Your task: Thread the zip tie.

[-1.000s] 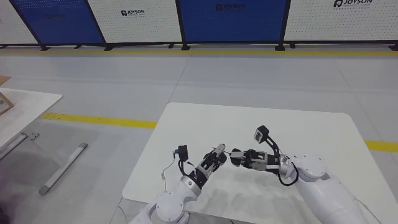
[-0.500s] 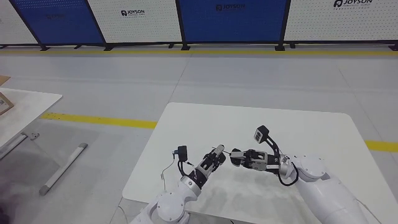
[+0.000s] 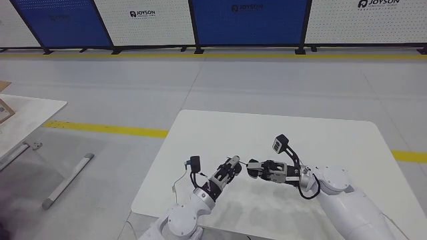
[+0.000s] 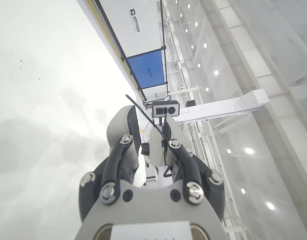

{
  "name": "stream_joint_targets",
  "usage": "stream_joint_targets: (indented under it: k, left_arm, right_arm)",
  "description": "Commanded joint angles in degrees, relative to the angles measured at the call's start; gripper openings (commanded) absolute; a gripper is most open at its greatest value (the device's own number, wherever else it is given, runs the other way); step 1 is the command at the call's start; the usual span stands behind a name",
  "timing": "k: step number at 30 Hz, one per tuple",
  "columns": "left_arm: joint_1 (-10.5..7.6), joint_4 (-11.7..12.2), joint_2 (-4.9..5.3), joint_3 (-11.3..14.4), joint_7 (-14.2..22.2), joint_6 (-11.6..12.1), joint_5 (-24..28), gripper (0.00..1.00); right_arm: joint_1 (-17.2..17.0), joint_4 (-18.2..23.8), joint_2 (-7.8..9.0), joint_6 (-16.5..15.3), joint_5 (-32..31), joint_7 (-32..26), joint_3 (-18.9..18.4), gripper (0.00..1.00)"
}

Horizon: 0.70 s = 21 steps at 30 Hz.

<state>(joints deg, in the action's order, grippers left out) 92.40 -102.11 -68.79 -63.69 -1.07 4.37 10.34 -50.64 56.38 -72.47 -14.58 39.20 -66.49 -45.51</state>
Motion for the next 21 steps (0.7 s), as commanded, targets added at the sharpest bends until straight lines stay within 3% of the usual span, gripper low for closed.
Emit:
stream_joint_targets:
  k: [1, 3, 5, 11, 21]
  left_arm:
    - [0.03, -0.1, 0.0, -0.1, 0.4, 0.0, 0.3, 0.2]
    - [0.09, -0.2, -0.01, -0.2, 1.5, -0.5, 1.4, 0.24]
    - [0.05, -0.3, 0.03, -0.5, 2.4, -1.3, 2.1, 0.35]
    - [-0.43, 0.1, -0.08, -0.6, 2.0, -2.2, 2.0, 0.42]
    - [-1.37, 1.0, -0.46, -0.1, 1.1, -2.4, 2.4, 0.18]
  right_arm:
    - [0.0, 0.0, 0.0, 0.0, 0.0, 0.0, 0.0, 0.0]
    - [0.0, 0.0, 0.0, 0.0, 0.0, 0.0, 0.0, 0.0]
    - [0.0, 0.0, 0.0, 0.0, 0.0, 0.0, 0.0, 0.0]
    - [0.0, 0.0, 0.0, 0.0, 0.0, 0.0, 0.0, 0.0]
    - [0.0, 0.0, 0.0, 0.0, 0.0, 0.0, 0.0, 0.0]
